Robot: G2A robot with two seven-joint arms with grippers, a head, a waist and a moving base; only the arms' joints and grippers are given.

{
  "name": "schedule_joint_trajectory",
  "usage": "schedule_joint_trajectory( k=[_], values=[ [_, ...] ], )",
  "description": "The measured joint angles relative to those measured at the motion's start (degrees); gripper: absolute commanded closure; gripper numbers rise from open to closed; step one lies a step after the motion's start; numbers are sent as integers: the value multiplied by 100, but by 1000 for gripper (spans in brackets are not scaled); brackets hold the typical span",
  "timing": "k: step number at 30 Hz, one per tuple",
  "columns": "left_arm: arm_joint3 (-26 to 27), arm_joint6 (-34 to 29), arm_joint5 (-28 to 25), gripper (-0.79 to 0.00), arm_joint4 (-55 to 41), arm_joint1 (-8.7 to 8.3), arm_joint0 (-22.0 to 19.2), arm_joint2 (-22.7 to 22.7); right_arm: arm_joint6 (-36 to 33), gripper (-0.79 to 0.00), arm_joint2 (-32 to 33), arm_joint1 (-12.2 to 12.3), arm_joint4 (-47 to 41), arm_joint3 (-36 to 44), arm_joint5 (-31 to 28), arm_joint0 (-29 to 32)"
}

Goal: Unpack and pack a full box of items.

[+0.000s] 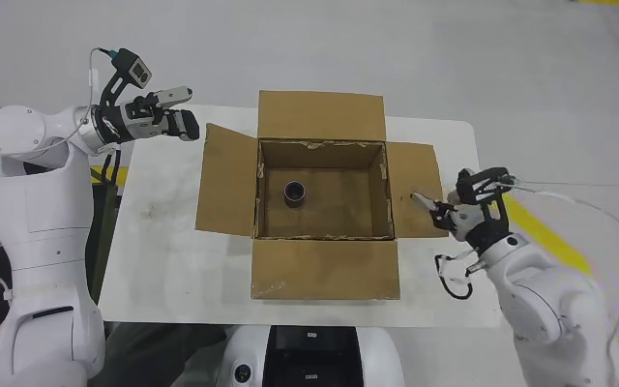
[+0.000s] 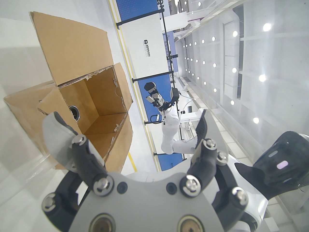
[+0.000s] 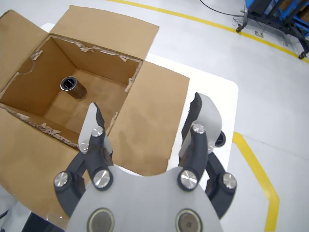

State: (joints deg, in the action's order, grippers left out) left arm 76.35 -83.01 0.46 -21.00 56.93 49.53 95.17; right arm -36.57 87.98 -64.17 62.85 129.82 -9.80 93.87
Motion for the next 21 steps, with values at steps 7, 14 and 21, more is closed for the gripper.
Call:
schedule_joint_trajectory(
  k=[7,14,21],
  values=[
    [0,0,0,-785,0,0,0,0,-307,-686,-978,-38,468,-146,-247,-616],
    [0,0,0,-785,0,0,0,0,-682,-674,-1862,-126,257,-574,-514,-1456],
    [0,0,0,-785,0,0,0,0,-1005,-723,-2552,-247,31,-980,-402,-2173]
  ],
)
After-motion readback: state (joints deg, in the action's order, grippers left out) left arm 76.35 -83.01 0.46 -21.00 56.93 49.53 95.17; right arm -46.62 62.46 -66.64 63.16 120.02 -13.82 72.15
